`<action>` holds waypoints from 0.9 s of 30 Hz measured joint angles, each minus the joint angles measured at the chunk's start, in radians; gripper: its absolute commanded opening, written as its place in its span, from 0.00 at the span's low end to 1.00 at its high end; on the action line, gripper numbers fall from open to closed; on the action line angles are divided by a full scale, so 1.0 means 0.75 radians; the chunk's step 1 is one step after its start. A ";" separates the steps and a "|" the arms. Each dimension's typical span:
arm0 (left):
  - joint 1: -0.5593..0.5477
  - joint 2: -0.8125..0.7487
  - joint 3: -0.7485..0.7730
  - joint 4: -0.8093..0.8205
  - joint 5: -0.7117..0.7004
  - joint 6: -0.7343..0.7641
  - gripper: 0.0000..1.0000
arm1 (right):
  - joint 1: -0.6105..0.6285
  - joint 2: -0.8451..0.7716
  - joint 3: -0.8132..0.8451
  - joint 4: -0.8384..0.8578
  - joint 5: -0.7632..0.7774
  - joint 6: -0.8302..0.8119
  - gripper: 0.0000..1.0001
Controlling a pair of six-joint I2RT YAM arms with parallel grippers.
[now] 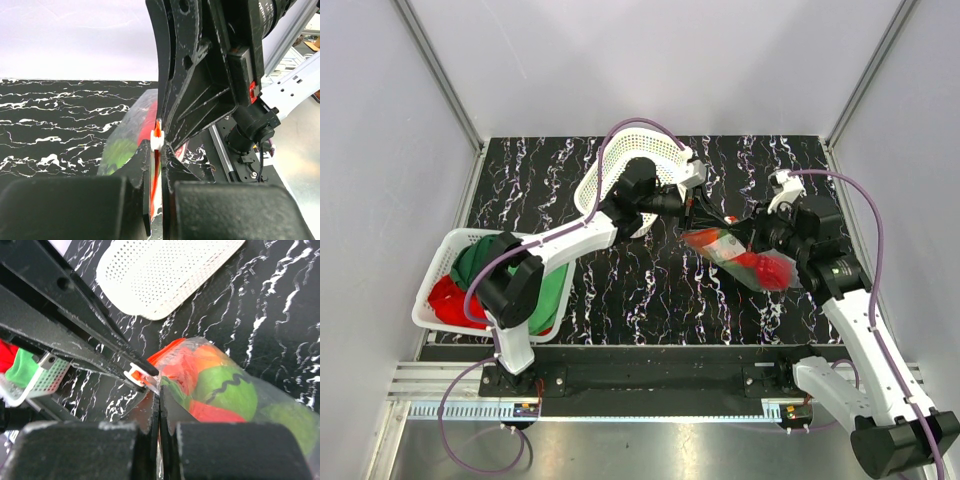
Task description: Open the zip-top bag and remove the fake food
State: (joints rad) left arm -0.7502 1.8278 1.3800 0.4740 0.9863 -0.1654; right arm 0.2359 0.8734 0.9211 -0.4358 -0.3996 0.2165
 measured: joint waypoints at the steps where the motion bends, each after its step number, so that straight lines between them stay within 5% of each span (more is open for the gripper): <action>1: -0.001 -0.003 -0.002 0.001 0.000 -0.001 0.00 | 0.000 -0.006 0.004 -0.003 0.018 0.003 0.00; 13: 0.006 -0.073 -0.164 0.037 -0.063 -0.006 0.00 | 0.003 -0.039 0.084 -0.078 0.107 0.013 0.00; 27: 0.015 -0.303 -0.686 0.078 -0.296 -0.074 0.00 | 0.006 -0.062 0.145 -0.128 0.218 -0.014 0.00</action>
State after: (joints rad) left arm -0.7387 1.6005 0.8658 0.5327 0.7643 -0.2207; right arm 0.2405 0.8268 1.0302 -0.5320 -0.2363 0.2062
